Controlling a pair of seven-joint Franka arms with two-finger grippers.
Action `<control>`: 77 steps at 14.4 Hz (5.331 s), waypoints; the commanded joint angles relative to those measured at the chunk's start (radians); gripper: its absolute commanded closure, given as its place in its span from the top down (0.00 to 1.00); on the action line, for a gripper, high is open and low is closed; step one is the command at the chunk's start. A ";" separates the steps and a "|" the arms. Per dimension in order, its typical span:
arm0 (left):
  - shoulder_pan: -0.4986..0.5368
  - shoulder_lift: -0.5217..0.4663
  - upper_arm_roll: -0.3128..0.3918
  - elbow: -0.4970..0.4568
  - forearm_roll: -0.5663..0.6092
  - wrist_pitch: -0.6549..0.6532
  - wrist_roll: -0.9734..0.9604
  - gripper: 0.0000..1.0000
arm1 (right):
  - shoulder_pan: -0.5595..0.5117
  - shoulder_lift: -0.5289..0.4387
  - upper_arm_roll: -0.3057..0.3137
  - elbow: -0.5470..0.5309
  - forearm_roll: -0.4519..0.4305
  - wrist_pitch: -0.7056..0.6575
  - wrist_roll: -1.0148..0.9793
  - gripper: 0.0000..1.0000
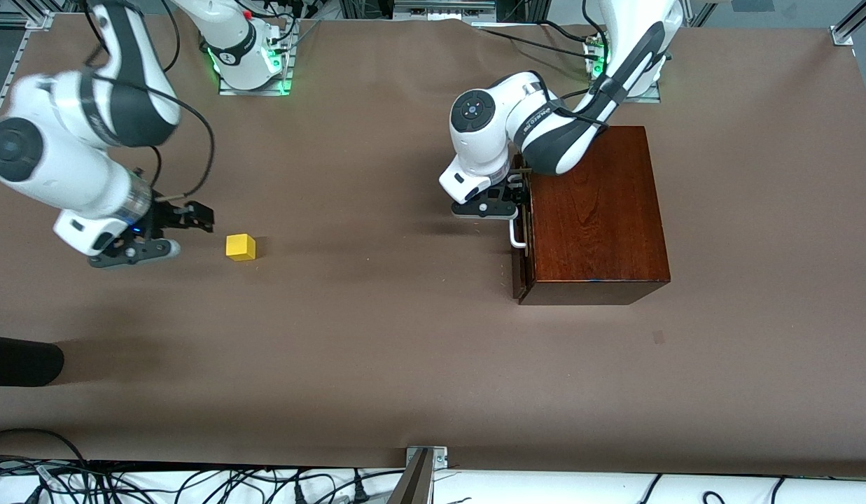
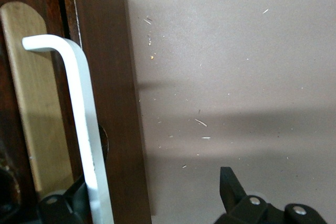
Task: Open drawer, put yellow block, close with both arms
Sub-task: 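Pull the drawer open with the left gripper while the right gripper grasps the cube, then lift the yellow cube with the right gripper while the left gripper withdraws, then lower the yellow cube into the open drawer and open the right gripper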
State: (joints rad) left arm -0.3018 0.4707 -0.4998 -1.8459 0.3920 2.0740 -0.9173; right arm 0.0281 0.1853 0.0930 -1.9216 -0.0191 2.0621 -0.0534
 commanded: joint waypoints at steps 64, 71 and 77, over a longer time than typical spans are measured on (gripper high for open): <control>0.293 -0.501 0.455 0.122 -0.380 -0.356 0.900 1.00 | 0.803 0.539 0.182 0.828 -0.217 -0.100 -0.314 0.00; 0.286 -0.501 0.451 0.136 -0.375 -0.388 0.904 1.00 | 0.802 0.598 0.179 0.829 -0.254 -0.080 -0.427 0.00; 0.285 -0.500 0.451 0.136 -0.369 -0.391 0.905 1.00 | 0.805 0.638 0.179 0.828 -0.256 -0.063 -0.451 0.00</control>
State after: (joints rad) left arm -0.0136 -0.0210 -0.0505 -1.7189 0.0296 1.7024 -0.0101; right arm 0.8282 0.7882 0.2689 -1.1358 -0.2541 1.9932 -0.4819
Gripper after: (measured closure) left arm 0.000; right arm 0.449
